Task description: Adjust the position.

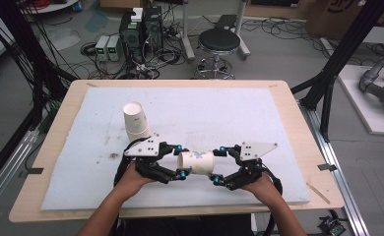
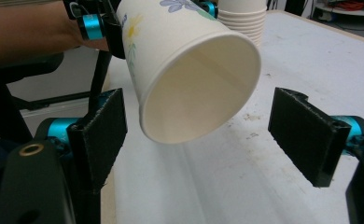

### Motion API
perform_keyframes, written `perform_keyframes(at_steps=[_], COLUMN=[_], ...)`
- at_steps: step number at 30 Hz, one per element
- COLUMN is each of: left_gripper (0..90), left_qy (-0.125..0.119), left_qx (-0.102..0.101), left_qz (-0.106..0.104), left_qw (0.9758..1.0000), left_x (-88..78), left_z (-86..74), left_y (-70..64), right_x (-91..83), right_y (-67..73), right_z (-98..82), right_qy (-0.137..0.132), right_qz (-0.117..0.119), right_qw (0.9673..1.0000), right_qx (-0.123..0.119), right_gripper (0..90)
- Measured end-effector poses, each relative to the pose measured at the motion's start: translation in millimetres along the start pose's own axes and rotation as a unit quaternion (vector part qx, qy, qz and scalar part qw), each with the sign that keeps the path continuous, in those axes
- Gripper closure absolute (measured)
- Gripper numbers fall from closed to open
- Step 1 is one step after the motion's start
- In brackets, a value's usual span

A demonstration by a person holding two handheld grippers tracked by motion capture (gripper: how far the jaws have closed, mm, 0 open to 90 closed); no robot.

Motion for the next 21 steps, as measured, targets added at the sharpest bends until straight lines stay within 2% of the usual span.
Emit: perform_keyframes(at_steps=[9, 10, 14, 21], left_gripper=[37.3, 37.3, 37.3, 37.2], left_qy=[-0.008, -0.010, -0.021, -0.049], left_qx=[0.009, 0.010, 0.008, 0.002], left_qz=[-0.026, -0.028, -0.039, -0.050], left_qw=[0.9996, 0.9995, 0.9990, 0.9976], left_x=[4.3, 4.4, 4.4, 3.7], left_z=[3.0, 3.0, 2.6, -2.1], left_y=[-5.3, -5.3, -5.2, -4.2], right_x=[5.7, 6.3, 5.1, 1.5], right_y=[4.0, 3.6, 4.9, 5.3], right_z=[2.1, 2.6, 2.8, 4.6], right_qy=[-0.010, -0.015, -0.024, -0.047], right_qz=[0.033, 0.035, 0.053, 0.066], right_qw=[0.9994, 0.9992, 0.9982, 0.9965], right_qx=[-0.005, -0.012, -0.013, -0.016], right_gripper=[20.0, 20.5, 24.6, 30.4])
Point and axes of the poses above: each handheld gripper's, and its own axes: x roughly forward along the jaws, z roughly out of its top, y roughly to its left, the point moved 4 cm from there along x, roughly forward along the jaws, and after that the axes turned 12 degrees about y, right-handed, at the moved point
